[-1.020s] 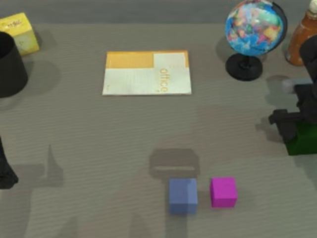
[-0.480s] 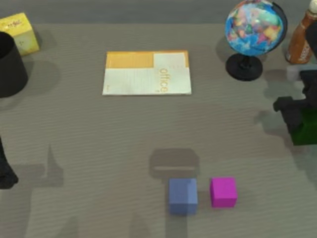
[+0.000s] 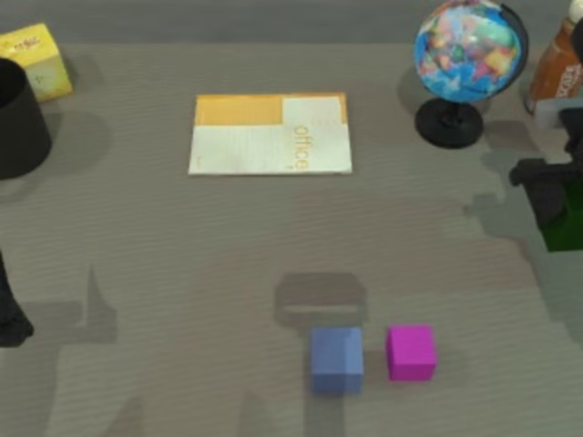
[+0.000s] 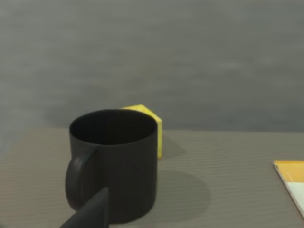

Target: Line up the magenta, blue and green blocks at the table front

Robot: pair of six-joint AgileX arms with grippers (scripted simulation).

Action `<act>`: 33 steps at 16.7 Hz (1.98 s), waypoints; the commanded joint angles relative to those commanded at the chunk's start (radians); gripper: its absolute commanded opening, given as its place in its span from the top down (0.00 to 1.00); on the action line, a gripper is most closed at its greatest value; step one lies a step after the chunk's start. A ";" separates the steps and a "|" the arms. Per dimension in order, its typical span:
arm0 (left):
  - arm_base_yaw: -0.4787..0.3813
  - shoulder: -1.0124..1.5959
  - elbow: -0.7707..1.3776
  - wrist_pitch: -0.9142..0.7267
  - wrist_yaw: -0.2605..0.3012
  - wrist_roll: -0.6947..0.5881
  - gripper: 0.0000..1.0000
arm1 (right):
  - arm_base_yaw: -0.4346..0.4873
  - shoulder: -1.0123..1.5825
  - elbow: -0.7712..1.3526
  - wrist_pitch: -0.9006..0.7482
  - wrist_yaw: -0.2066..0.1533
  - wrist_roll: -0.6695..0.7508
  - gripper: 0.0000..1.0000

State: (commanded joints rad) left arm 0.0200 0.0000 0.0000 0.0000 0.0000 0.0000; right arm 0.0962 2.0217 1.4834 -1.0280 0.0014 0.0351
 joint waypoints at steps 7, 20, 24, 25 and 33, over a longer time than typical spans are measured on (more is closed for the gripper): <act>0.000 0.000 0.000 0.000 0.000 0.000 0.00 | 0.284 0.142 0.231 -0.112 0.002 0.297 1.00; 0.000 0.000 0.000 0.000 0.000 0.000 0.00 | 0.907 0.352 0.658 -0.305 0.010 0.977 1.00; 0.000 0.000 0.000 0.000 0.000 0.000 0.00 | 0.905 0.348 0.653 -0.299 0.008 0.978 1.00; 0.000 0.000 0.000 0.000 0.000 0.000 0.00 | 0.905 0.350 0.642 -0.285 0.008 0.978 1.00; 0.000 0.000 0.000 0.000 0.000 0.000 0.00 | 0.909 0.393 0.458 -0.064 0.010 0.980 1.00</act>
State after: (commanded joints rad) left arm 0.0200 0.0000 0.0000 0.0000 0.0000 0.0000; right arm 1.0053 2.4152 1.9418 -1.0920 0.0117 1.0149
